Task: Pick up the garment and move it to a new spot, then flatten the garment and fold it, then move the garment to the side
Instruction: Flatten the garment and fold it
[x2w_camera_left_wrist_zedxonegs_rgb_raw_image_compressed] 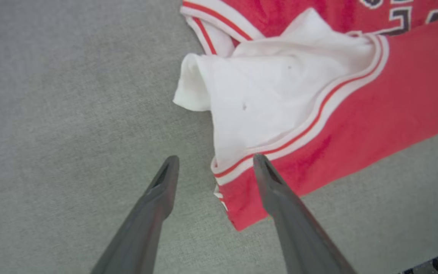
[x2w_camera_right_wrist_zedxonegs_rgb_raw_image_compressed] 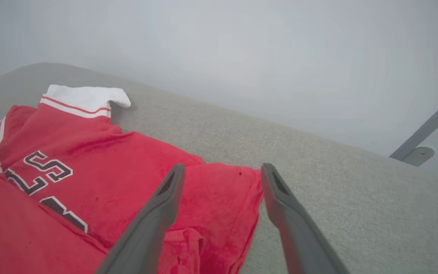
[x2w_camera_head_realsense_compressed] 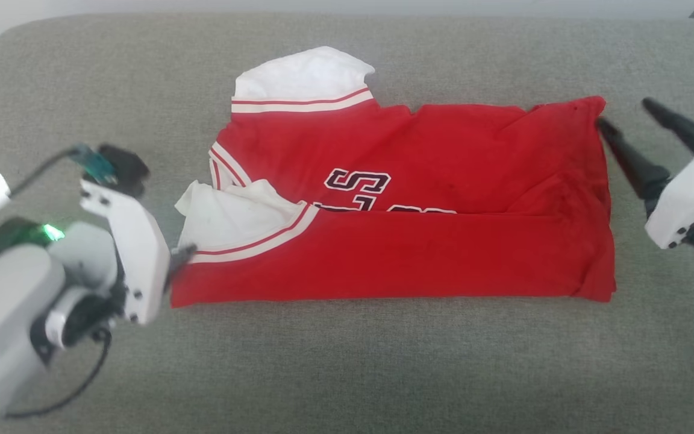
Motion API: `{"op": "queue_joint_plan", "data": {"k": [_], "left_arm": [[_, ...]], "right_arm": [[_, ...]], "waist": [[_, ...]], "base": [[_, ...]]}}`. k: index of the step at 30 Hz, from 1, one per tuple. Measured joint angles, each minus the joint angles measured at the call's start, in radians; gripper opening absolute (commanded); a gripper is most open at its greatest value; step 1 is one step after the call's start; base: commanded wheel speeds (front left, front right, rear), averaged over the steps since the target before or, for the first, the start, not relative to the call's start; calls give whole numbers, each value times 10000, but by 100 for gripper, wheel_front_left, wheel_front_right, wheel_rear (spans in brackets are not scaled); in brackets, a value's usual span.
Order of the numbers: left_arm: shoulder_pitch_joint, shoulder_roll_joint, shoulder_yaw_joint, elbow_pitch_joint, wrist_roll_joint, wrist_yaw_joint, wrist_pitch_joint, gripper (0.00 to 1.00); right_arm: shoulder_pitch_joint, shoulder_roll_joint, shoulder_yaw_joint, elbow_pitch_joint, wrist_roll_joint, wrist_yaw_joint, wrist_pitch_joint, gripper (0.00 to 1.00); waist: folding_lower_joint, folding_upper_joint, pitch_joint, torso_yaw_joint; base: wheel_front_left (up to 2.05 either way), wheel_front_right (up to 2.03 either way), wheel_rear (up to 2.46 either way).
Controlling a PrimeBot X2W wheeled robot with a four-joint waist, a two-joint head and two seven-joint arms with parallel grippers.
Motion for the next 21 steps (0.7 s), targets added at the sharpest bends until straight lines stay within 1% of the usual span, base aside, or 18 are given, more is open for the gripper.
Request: {"op": "queue_joint_plan", "data": {"k": [3,5,7,8,9,15,20,21], "left_arm": [[366,196,-65,-715,-10,408,65,100],[586,278,-59,-945,-102,631,61,100],[808,330,-58,-982,-140,830,4,100],[1004,357,-8,-838,-257,1018,-100,100],[1104,364,52,-702,-303,1112,-182,100],[1530,161,311,88,-943,1252,-405,100],[1560,25,397,543,-1277,1273,-278,100],[1572,-42,424,600,-1375,1271,-234,95]], "right_arm": [[436,355,-951,-290,-681,0,-314,100],[757,646,-1569,-556,-1141,0,-401,100],[1066,955,-2125,-890,-1551,0,-424,100],[1398,1248,-2635,-1246,-1941,0,-378,100],[1564,1394,-2890,-1411,-2121,0,-328,100],[2553,2245,-4203,-2426,-2984,0,52,100],[3236,2811,-4949,-3055,-3304,-2,441,100],[3347,2888,-5051,-3173,-3350,-2,535,100]], "waist": [[0,0,7,-86],[0,0,18,-182],[0,0,42,-306],[0,0,78,-440],[0,0,99,-510],[0,0,245,-940],[0,1,298,-1169],[0,1,294,-1189]], "base": [[0,0,0],[0,0,0],[0,0,0],[0,0,0],[0,0,0],[0,0,0],[0,0,0],[0,0,0]]}}
